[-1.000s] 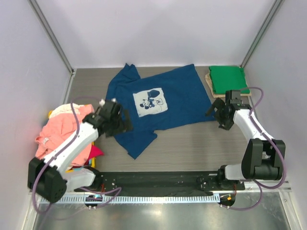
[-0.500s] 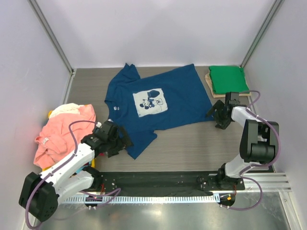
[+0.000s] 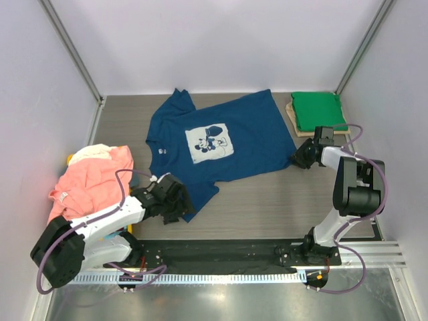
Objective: Fold and stack the t-shirts
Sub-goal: Fold the tshirt
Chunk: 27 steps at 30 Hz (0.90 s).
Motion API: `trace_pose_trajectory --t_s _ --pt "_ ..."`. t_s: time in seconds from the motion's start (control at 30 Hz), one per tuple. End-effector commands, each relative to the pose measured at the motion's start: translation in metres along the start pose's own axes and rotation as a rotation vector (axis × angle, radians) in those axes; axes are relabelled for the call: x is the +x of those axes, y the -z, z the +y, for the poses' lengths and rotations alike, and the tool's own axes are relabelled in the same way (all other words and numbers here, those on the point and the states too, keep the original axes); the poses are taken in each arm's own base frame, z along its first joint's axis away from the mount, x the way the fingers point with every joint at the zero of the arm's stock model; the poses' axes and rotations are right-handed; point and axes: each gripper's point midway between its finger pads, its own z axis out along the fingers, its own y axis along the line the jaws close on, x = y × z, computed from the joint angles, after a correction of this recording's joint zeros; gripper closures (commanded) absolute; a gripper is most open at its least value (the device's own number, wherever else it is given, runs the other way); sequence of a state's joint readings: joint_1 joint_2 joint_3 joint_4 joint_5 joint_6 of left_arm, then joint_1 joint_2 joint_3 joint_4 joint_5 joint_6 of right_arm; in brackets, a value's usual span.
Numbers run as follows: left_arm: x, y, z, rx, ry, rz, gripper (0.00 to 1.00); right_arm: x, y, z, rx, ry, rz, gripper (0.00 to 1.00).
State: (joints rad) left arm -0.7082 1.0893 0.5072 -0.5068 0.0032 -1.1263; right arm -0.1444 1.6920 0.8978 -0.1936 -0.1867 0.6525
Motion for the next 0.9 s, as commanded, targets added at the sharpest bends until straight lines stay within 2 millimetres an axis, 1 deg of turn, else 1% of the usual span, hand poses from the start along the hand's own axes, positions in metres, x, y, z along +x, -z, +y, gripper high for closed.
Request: trace_pose_trajectory --t_s 0.0,0.03,0.1,0.13,0.2,0.23,0.3,0.33,0.4,0.43,0.47,0.5,0.53,0.57,0.6,0.63,0.67,0.7,0.73,0.77,0.8,0.83,0.87 --pt "-0.002 -0.006 -0.013 0.027 0.030 -0.029 0.26 0.014 -0.011 -0.015 0.044 -0.002 0.046 0.67" --pt "0.000 -0.006 -0.018 0.037 0.020 -0.026 0.27 0.014 -0.011 -0.015 0.044 0.000 0.046 0.71" --pt "0.004 -0.007 -0.021 0.030 0.002 -0.024 0.30 0.013 -0.011 -0.014 0.037 0.002 0.046 0.75" --pt "0.002 -0.008 -0.021 0.023 -0.002 -0.034 0.33 0.015 -0.011 -0.014 0.037 0.001 0.050 0.81" --pt "0.001 -0.012 -0.018 -0.001 -0.011 -0.037 0.40 0.016 -0.010 -0.013 0.027 0.001 0.055 0.88" --pt "-0.002 -0.013 -0.020 0.000 -0.015 -0.046 0.49 0.017 -0.011 -0.014 0.027 0.002 0.059 0.94" --pt "-0.005 -0.017 -0.020 -0.015 -0.026 -0.060 0.59 0.018 -0.010 -0.012 0.020 0.002 0.061 0.99" --pt "-0.008 -0.018 -0.024 -0.014 -0.032 -0.069 0.68 0.020 -0.008 -0.013 0.021 0.001 0.062 0.99" --pt "-0.014 -0.021 -0.025 -0.032 -0.054 -0.084 0.78 0.020 -0.005 -0.014 0.020 -0.002 0.059 0.99" --pt "-0.015 -0.020 -0.027 -0.030 -0.063 -0.089 0.91 0.022 -0.004 -0.015 0.022 -0.002 0.061 0.99" --pt "-0.019 -0.018 -0.033 -0.022 -0.066 -0.097 0.97 0.021 -0.001 -0.014 0.022 0.000 0.058 0.99" --pt "-0.021 -0.015 -0.034 -0.020 -0.069 -0.103 1.00 0.022 0.001 -0.013 0.021 -0.002 0.059 0.99" --pt "-0.023 -0.012 -0.037 -0.014 -0.079 -0.110 1.00 0.023 0.003 -0.015 0.022 -0.005 0.059 0.99" --pt "-0.026 -0.007 -0.042 -0.003 -0.080 -0.121 1.00 0.023 0.009 -0.011 0.013 -0.006 0.054 0.99" --pt "-0.029 0.001 -0.041 -0.005 -0.084 -0.135 1.00 0.024 0.012 -0.011 0.008 -0.016 0.051 0.99" --pt "-0.031 0.007 -0.042 -0.001 -0.092 -0.143 1.00 0.029 0.016 -0.013 0.009 -0.024 0.060 0.99" --pt "-0.030 0.014 -0.036 -0.020 -0.095 -0.144 1.00 0.029 0.025 -0.011 -0.001 -0.025 0.047 0.99" --pt "-0.036 0.029 -0.043 0.017 -0.090 -0.177 1.00 0.032 0.029 -0.011 -0.002 -0.031 0.046 0.99" --pt "-0.037 0.036 -0.042 0.023 -0.090 -0.186 1.00 0.038 0.033 -0.015 0.003 -0.038 0.052 0.99" --pt "-0.036 0.043 -0.036 0.007 -0.090 -0.186 1.00 0.043 0.039 -0.018 0.011 -0.039 0.057 0.99" --pt "-0.039 0.051 -0.037 0.017 -0.087 -0.205 1.00 0.042 0.048 -0.015 -0.004 -0.038 0.038 0.99" --pt "-0.041 0.063 -0.039 0.050 -0.079 -0.225 1.00 0.052 0.053 -0.021 0.006 -0.044 0.057 0.99" --pt "-0.039 0.069 -0.033 0.039 -0.079 -0.221 1.00 0.056 0.057 -0.022 0.006 -0.046 0.059 0.99"
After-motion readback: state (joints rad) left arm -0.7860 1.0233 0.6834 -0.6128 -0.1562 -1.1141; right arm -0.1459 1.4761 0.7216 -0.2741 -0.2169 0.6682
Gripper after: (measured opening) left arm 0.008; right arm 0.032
